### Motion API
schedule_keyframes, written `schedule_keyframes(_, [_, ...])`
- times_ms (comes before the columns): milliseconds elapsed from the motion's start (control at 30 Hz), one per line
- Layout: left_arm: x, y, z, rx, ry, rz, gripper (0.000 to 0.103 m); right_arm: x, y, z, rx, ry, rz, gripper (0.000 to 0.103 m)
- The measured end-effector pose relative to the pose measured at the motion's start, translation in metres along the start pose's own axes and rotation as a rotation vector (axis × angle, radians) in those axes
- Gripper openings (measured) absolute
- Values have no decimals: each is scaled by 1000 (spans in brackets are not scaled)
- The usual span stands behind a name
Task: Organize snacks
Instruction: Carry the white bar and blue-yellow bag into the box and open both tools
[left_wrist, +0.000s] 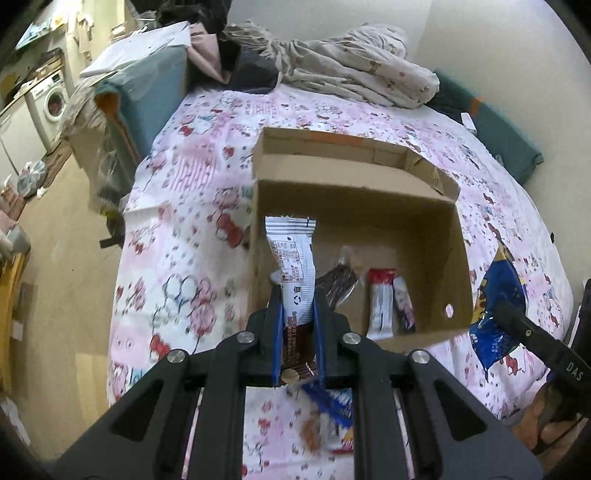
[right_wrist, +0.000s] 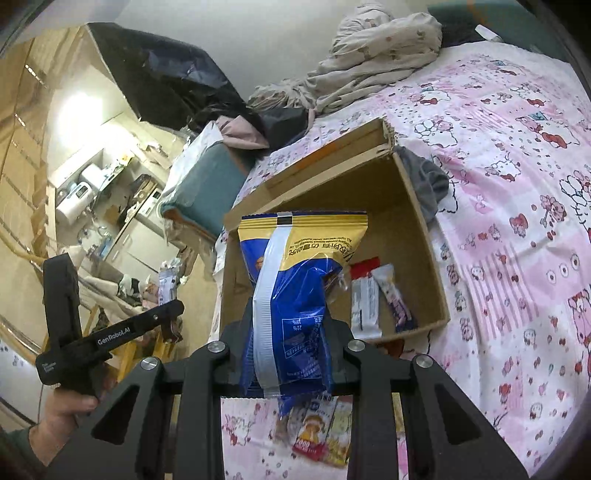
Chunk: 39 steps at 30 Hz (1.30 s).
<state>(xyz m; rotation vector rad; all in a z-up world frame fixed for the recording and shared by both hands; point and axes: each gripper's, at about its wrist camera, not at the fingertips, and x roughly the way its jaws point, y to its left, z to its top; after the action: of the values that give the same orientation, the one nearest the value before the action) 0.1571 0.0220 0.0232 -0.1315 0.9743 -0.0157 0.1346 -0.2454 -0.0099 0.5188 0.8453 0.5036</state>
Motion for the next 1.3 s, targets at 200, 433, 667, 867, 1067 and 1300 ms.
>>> schedule_keyframes(200, [28, -11, 17, 8, 15, 3, 12, 19, -10, 23, -8, -3, -36, 29])
schedule_keyframes(433, [54, -20, 23, 15, -5, -11, 12, 55, -27, 38, -3, 55, -124, 29])
schedule_keyframes(667, [76, -16, 18, -1, 8, -7, 13, 84, -46, 29, 38, 172, -245, 29])
schedule_keyframes(867, [80, -13, 17, -26, 15, -33, 14, 91, -44, 24, 34, 209, -239, 30])
schedule_keyframes(1067, [79, -12, 15, -49, 10, -25, 21, 97, -39, 21, 32, 242, -197, 31])
schedule_keyframes(1300, [70, -17, 14, -33, -9, -28, 75, 92, -31, 24, 17, 210, -151, 55])
